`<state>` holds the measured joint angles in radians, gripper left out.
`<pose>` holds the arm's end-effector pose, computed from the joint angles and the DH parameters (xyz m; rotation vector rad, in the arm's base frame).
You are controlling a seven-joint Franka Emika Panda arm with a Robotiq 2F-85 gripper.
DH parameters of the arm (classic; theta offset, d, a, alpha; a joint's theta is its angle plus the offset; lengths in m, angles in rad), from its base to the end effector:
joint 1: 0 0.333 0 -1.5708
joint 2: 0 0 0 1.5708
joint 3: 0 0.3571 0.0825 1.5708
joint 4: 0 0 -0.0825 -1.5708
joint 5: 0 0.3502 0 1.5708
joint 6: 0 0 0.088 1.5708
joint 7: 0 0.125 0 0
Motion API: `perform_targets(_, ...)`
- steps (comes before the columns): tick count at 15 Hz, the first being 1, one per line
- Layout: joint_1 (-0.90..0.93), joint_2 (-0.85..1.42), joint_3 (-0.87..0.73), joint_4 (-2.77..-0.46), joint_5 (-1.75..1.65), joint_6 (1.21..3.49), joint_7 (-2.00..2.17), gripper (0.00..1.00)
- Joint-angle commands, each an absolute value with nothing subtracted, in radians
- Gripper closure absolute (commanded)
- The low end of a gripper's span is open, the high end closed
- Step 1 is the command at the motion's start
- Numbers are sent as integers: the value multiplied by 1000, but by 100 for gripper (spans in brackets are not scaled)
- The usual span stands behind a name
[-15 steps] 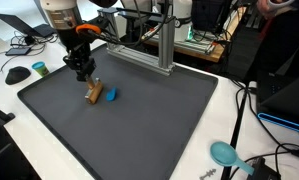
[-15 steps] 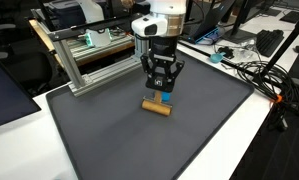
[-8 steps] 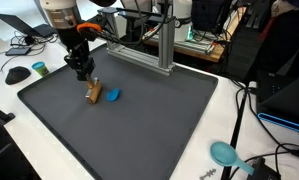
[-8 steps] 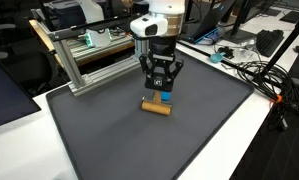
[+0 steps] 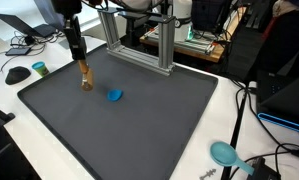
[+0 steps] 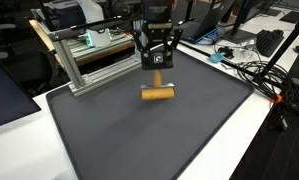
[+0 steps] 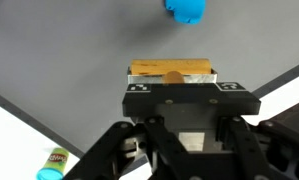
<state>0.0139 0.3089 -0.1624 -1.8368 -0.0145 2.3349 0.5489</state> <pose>0.6298 -0.0853 0.4231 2.9300 -1.0300 0.3132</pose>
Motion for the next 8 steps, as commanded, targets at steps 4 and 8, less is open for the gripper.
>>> perform_targets(4,29,156,-87,-1923,-76,2326,304,78)
perform_targets(8,43,194,-36,-1914,-101,2328,167,78)
